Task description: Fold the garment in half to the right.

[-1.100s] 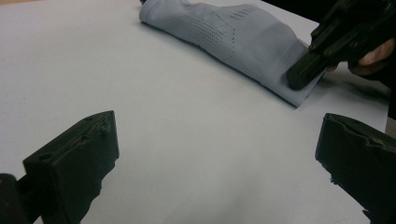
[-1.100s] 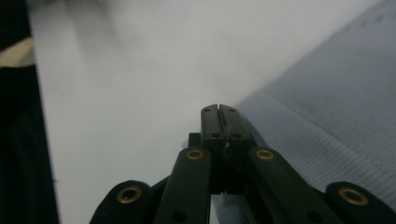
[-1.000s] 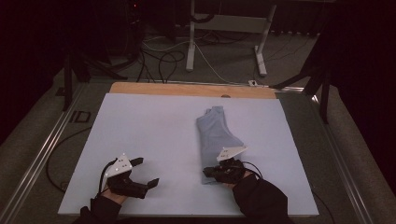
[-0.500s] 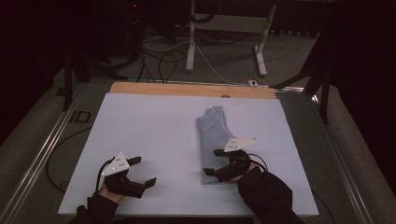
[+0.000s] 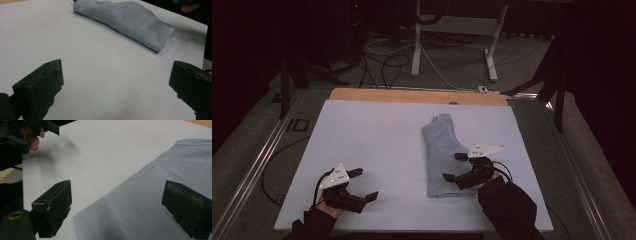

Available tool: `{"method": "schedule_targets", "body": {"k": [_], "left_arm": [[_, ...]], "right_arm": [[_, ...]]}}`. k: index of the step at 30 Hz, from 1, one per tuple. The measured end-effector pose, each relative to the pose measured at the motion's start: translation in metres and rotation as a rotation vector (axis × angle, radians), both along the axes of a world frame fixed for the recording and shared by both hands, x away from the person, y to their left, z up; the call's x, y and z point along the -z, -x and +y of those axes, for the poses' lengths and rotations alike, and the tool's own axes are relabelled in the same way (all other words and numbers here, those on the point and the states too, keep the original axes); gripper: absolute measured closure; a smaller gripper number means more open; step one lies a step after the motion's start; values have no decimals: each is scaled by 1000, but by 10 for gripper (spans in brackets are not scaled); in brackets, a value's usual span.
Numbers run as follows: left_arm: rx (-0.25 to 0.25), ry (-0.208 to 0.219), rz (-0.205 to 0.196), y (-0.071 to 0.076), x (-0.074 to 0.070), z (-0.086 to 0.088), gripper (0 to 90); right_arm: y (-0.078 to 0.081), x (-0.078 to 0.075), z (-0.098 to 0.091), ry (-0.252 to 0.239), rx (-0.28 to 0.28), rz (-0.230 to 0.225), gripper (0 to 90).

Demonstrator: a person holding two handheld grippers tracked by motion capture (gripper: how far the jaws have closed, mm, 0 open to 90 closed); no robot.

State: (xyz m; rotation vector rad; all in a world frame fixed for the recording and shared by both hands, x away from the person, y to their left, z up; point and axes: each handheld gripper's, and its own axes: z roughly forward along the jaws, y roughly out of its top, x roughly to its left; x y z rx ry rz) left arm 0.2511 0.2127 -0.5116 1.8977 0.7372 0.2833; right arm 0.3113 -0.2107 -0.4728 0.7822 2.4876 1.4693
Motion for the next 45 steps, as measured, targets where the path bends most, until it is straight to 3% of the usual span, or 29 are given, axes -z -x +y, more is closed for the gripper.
{"method": "schedule_targets", "body": {"k": [10,15,19,29,31,45], "left_arm": [[-20,5,2,-2,1,8,1],[-38,8,3,-5,4,14,1],[-53,3,4,-6,5,18,1],[-77,-3,2,-7,6,27,1],[-80,-12,-2,-6,6,28,1],[-94,-33,1,0,8,40,1]], "right_arm": [[9,7,-22,14,27,-33,92],[16,12,-36,10,63,-47,92],[22,19,-51,2,123,-54,92],[34,33,-72,17,183,-44,92],[38,36,-79,18,198,-62,92],[53,48,-85,67,262,-61,92]]}}
